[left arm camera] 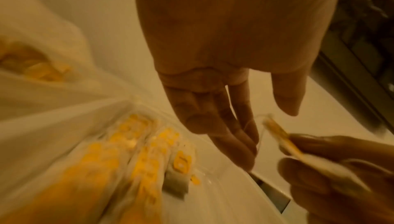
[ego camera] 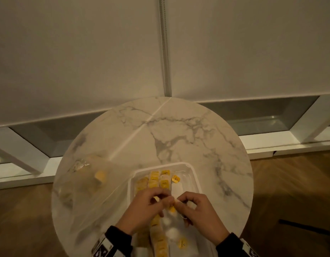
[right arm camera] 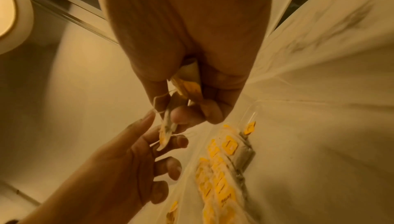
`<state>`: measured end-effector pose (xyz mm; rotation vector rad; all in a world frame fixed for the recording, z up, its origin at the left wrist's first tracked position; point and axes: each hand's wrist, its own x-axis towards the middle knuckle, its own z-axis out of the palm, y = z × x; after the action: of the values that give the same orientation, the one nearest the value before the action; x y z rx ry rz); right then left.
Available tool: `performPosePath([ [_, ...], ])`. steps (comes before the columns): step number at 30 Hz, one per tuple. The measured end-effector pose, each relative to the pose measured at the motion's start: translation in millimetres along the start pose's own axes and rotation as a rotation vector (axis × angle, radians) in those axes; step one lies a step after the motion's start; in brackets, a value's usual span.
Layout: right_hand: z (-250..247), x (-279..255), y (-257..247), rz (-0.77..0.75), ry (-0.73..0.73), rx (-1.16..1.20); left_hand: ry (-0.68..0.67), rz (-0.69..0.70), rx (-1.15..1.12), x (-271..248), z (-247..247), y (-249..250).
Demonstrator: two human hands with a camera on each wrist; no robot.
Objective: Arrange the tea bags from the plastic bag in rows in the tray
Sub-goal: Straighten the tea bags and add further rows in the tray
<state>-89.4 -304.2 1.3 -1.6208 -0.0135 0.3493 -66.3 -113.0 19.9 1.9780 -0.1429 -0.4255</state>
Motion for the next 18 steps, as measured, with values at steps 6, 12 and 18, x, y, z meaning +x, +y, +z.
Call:
performPosePath([
  [6,17,-2,-1,0.12,-0.137,0.003,0.17,-0.11,-0.196,-36,11,-28],
  [12,29,-3,3,0.2,-0.198,-0.011,0.186,-0.165,-0.254,-54,8,-52],
  [18,34,-2,-1,0.163,-0.23,-0.162,0.2,-0.128,-0.252,-60,4,-60],
])
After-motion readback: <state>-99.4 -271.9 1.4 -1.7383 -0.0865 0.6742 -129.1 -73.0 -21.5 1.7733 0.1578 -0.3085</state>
